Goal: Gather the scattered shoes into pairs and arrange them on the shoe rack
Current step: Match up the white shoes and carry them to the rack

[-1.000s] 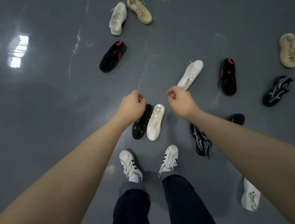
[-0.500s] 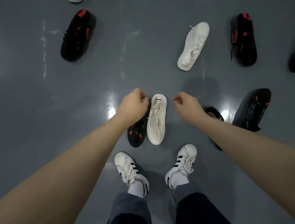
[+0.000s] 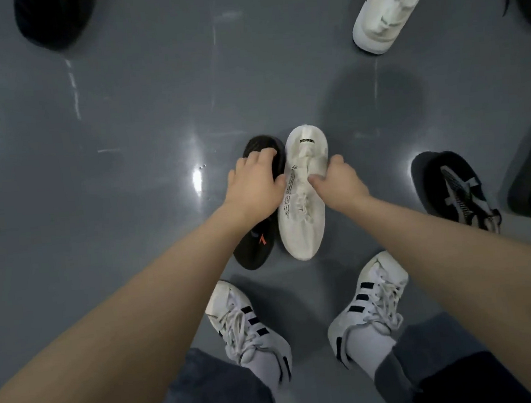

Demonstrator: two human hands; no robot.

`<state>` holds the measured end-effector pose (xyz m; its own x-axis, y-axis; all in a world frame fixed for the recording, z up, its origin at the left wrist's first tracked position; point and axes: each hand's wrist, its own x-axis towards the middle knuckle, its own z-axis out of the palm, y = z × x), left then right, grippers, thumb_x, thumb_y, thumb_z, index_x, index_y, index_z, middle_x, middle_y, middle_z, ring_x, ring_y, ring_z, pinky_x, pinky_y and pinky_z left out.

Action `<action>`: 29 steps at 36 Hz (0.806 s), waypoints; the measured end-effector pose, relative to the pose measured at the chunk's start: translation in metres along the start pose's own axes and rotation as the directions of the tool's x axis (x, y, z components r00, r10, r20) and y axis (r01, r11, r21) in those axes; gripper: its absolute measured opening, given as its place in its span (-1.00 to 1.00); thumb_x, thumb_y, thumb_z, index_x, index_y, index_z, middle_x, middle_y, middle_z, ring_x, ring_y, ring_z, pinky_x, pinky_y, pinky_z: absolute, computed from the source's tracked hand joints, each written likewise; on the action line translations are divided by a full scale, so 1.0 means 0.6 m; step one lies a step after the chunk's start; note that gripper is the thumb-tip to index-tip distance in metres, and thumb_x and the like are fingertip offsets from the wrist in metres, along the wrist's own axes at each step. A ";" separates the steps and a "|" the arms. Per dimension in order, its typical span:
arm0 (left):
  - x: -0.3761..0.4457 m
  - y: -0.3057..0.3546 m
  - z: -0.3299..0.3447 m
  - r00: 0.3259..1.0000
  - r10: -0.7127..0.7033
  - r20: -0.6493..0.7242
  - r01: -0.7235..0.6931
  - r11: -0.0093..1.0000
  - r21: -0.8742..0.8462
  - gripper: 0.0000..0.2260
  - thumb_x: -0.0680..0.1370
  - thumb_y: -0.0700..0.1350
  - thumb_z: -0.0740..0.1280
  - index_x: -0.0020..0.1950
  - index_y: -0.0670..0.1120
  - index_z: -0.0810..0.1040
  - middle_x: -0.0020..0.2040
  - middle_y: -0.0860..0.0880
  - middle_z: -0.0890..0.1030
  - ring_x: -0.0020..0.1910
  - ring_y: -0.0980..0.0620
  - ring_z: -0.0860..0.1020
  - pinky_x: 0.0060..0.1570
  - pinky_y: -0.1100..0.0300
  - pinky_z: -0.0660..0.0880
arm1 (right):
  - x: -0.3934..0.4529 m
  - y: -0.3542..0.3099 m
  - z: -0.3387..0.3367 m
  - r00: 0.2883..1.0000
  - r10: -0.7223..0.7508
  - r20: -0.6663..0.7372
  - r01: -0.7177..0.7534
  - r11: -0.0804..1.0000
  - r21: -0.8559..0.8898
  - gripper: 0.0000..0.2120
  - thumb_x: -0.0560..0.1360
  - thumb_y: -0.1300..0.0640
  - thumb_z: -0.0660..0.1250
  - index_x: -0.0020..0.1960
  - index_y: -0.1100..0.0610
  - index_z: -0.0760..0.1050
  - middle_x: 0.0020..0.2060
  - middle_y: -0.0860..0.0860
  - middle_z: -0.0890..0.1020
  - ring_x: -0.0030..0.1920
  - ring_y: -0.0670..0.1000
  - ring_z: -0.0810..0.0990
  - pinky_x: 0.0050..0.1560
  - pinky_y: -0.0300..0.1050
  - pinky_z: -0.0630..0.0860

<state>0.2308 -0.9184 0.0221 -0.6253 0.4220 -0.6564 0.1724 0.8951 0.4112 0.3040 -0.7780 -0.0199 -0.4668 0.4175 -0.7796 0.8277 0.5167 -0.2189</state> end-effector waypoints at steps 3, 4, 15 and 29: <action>0.015 -0.009 0.026 0.999 0.036 -0.001 -0.036 0.996 0.082 -0.55 0.59 -0.02 0.19 0.46 -0.07 0.23 0.42 -0.05 0.30 0.39 -0.12 0.22 0.34 0.03 0.13 | 0.018 0.013 0.024 0.998 0.006 -0.067 -0.013 0.994 -0.108 -0.63 0.56 0.00 0.21 0.21 0.26 0.31 0.13 0.16 0.53 0.12 0.20 0.53 0.05 0.04 0.39; 0.018 -0.011 0.034 0.999 0.044 -0.015 -0.042 0.995 0.095 -0.55 0.58 -0.02 0.19 0.45 -0.08 0.24 0.41 -0.05 0.28 0.38 -0.12 0.21 0.34 0.04 0.12 | 0.022 0.017 0.032 0.995 -0.012 -0.098 -0.001 0.992 -0.130 -0.66 0.57 0.01 0.20 0.20 0.25 0.33 0.10 0.16 0.55 0.10 0.20 0.53 0.06 0.03 0.38; -0.018 0.019 0.032 0.997 0.039 -0.060 -0.031 0.992 0.123 -0.55 0.58 0.00 0.19 0.44 -0.11 0.24 0.38 -0.09 0.29 0.36 -0.12 0.24 0.32 0.05 0.14 | -0.023 0.004 0.004 0.961 -0.131 -0.242 0.109 0.989 -0.103 -0.81 0.57 0.23 0.10 0.15 0.18 0.39 -0.08 0.14 0.60 -0.06 0.22 0.55 -0.11 -0.02 0.35; -0.211 0.145 -0.218 0.971 -0.157 -0.182 0.101 0.953 -0.286 -0.59 0.57 0.00 0.22 0.29 -0.16 0.16 0.18 -0.12 0.49 0.03 -0.18 0.53 -0.04 0.01 0.46 | -0.265 -0.148 -0.233 0.907 -0.308 -0.287 0.359 0.922 0.146 -0.93 0.56 0.21 0.10 -0.09 0.09 0.31 -0.31 0.00 0.50 -0.25 0.11 0.47 -0.19 0.01 0.42</action>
<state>0.2255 -0.9129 0.2237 -0.7724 0.2428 -0.5869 -0.1166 0.8542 0.5068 0.2610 -0.7860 0.2053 -0.7677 0.4338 -0.4717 0.6408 0.5173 -0.5672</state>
